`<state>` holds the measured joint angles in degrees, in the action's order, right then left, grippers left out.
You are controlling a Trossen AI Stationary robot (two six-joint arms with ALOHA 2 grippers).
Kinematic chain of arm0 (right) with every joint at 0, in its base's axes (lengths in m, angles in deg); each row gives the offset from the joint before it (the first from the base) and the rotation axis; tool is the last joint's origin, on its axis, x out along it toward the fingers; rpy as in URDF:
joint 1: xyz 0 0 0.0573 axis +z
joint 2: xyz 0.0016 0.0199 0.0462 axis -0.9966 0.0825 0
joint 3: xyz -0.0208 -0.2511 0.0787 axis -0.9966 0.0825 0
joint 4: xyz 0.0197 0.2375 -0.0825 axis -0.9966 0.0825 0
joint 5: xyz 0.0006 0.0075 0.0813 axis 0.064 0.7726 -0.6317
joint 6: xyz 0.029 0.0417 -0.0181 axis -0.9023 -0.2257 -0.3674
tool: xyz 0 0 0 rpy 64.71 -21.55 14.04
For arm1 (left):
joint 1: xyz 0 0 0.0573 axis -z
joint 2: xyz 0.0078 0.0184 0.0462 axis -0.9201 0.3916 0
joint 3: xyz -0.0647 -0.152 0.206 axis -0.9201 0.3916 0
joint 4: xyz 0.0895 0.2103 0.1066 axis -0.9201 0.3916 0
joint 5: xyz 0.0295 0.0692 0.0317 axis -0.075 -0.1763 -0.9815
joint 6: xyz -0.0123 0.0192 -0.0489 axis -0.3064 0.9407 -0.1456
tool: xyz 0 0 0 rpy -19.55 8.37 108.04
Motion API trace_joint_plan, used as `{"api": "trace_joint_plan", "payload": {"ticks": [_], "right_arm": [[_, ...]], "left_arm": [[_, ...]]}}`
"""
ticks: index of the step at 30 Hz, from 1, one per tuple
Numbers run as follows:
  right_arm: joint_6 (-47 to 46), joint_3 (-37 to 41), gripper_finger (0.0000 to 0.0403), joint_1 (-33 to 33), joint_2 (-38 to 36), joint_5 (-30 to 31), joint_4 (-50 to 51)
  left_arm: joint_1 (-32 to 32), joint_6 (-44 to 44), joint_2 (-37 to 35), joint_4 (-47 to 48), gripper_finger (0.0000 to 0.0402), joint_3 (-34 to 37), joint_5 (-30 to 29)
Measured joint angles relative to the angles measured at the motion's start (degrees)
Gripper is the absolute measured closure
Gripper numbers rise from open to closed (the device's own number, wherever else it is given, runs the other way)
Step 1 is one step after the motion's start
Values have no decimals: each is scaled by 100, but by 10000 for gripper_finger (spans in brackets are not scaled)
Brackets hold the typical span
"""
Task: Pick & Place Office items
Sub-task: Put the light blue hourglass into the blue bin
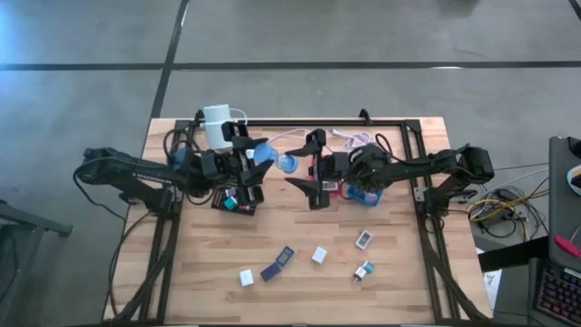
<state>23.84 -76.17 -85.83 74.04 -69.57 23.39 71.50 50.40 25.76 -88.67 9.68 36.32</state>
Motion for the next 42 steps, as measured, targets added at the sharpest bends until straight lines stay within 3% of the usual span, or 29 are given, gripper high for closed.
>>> {"api": "trace_joint_plan", "payload": {"ticks": [9, 17, 23, 28, 33, 37, 42], "right_arm": [[111, 0, 205, 0, 0, 0, 21], [83, 14, 207, -2, -26, 3, 117], [133, 258, 207, 6, -192, -7, 226], [211, 527, 207, 3, -500, 102, 361], [403, 844, 207, 4, -1084, 186, 1190], [417, 1090, 207, 4, -1602, 186, 1736], [417, 1556, 207, -25, -2419, 186, 2024]], "left_arm": [[0, -17, 0, 51, 206, 0, 21], [2, -90, -2, 87, 201, 0, 20], [117, -111, -200, 213, 88, 48, 43], [219, -244, -838, 1599, 40, 68, -44], [319, -953, -1827, 4305, 39, 61, -525], [354, -1492, -2480, 5954, 56, 222, -619], [402, -1887, -3113, 5961, 124, 1057, -631]]}}
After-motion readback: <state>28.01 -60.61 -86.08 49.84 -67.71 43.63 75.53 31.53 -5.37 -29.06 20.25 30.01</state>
